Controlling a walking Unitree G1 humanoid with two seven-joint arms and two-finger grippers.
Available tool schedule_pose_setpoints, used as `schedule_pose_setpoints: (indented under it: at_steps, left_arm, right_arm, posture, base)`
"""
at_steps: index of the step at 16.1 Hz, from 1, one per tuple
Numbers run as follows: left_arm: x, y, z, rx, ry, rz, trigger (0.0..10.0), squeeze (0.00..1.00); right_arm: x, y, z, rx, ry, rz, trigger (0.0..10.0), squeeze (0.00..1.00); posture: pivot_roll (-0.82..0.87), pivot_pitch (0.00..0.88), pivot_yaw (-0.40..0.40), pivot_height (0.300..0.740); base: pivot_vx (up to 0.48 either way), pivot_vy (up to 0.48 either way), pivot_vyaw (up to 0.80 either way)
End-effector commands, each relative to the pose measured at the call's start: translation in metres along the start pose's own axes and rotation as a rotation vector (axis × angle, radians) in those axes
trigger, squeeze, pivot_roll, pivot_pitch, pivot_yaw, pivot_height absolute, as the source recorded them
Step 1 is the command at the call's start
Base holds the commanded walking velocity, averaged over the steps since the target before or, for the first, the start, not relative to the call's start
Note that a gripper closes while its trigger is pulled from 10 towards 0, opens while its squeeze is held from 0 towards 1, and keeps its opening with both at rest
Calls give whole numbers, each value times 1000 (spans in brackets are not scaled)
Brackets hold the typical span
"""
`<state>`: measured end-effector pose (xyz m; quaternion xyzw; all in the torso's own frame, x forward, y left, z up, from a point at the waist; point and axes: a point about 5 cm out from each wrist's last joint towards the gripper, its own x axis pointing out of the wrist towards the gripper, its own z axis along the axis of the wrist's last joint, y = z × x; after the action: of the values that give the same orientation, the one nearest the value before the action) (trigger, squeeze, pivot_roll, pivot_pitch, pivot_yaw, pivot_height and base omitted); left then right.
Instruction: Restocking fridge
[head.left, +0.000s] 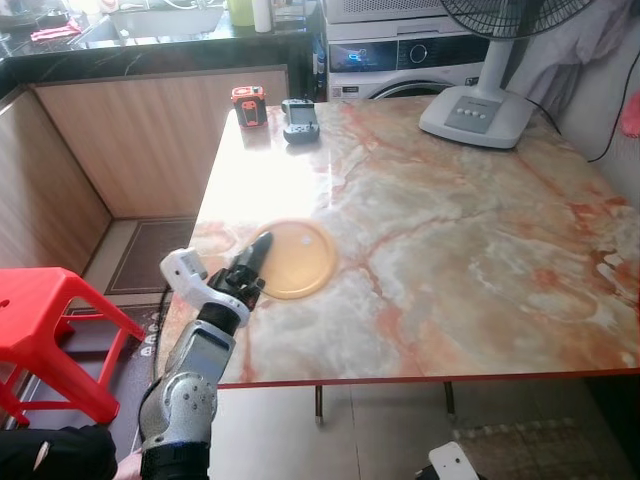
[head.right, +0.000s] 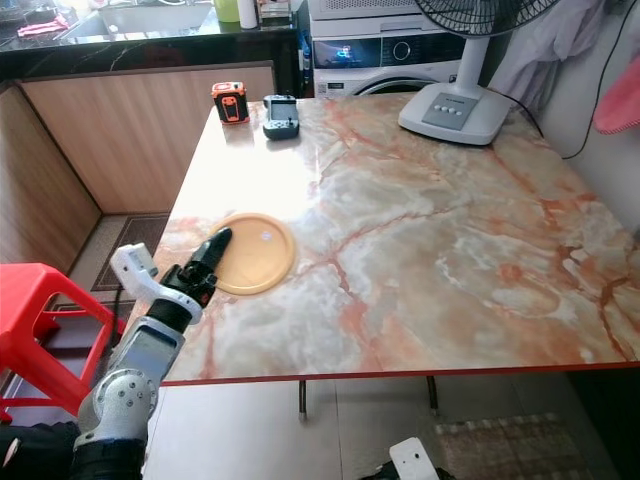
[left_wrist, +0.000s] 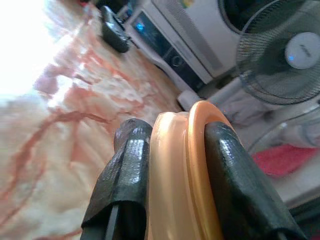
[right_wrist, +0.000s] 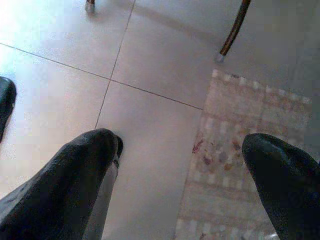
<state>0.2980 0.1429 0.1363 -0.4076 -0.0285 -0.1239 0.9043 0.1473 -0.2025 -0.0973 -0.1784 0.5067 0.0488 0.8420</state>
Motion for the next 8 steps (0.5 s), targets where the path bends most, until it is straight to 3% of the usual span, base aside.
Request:
schedule_pose_setpoints:
  at_steps: [1,4,8]
  left_arm:
    - [-6,0,9,102,1,14,10000,0]
    - [-10,8,20,194,10,27,10000,0]
    - [-3,-1,12,195,26,10,10000,0]
  right_arm:
    - [0,4,-2,29,-1,-6,10000,0]
    - [-1,5,-2,33,2,-5,10000,0]
    - [-1,6,-3,42,-10,-2,10000,0]
  posture:
    - [-19,0,61,740]
    - [-4,0,63,740]
    - [-16,0,72,740]
  base:
    - [0,0,0]
    - [0,0,0]
    - [0,0,0]
